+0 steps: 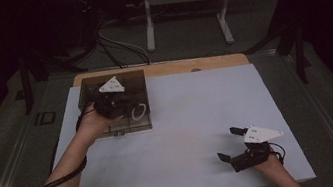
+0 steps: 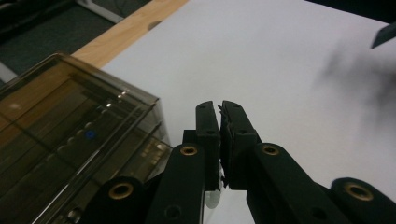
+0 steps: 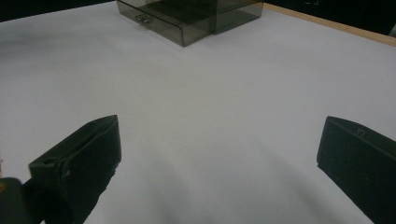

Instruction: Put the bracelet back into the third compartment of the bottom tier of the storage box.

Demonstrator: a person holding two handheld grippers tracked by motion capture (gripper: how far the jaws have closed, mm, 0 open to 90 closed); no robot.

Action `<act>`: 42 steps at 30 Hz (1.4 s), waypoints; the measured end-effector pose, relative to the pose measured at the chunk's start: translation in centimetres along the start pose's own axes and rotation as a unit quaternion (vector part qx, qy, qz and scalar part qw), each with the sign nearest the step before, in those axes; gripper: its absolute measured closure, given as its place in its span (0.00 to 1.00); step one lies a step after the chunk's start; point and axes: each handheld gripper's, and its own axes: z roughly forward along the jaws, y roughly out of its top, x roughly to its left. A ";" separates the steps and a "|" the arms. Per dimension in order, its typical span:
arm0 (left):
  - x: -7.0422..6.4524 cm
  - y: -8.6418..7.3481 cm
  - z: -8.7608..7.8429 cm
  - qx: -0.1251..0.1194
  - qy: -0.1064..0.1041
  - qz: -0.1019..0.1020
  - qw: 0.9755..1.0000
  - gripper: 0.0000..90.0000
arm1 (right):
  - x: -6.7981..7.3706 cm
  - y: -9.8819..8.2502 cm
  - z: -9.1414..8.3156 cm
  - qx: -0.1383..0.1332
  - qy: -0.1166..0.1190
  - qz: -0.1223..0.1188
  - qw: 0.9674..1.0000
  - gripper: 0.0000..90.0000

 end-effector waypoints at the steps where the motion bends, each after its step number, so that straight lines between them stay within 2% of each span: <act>1: 0.2 -0.1 0.0 -0.001 0.005 -0.002 1.000 0.98 | 0.0 0.0 0.0 0.000 0.000 0.000 1.000 0.00; 7: 0.8 -0.8 0.6 -0.009 0.007 -0.020 1.000 0.98 | 0.0 0.0 0.0 0.000 0.000 0.000 1.000 0.00; 20: 1.3 -2.4 1.9 -0.013 0.008 -0.041 0.999 0.98 | 0.1 0.0 0.0 0.002 0.000 -0.002 1.000 0.00; 22: 1.1 -2.6 2.3 -0.010 0.014 -0.037 0.999 0.98 | 0.1 0.0 0.0 0.002 0.000 -0.003 1.000 0.00; 26: 0.9 -2.9 2.8 -0.007 0.013 -0.034 0.999 0.98 | 0.0 0.0 0.0 0.002 0.000 -0.002 1.000 0.00; 29: 1.0 -3.2 3.2 -0.007 0.009 -0.040 0.999 0.98 | 0.0 0.0 0.0 0.002 0.000 -0.002 1.000 0.00; 34: 0.6 -3.8 4.1 0.003 0.009 -0.036 0.999 0.98 | 0.0 0.0 0.0 0.000 0.000 -0.002 1.000 0.00; 41: 0.9 -4.6 4.6 0.000 0.006 -0.051 0.999 0.98 | 0.1 0.0 0.0 0.001 0.001 -0.004 1.000 0.00; 42: 1.1 -4.8 4.8 -0.002 0.006 -0.058 0.998 0.98 | 0.1 0.0 0.0 0.001 0.001 -0.003 1.000 0.00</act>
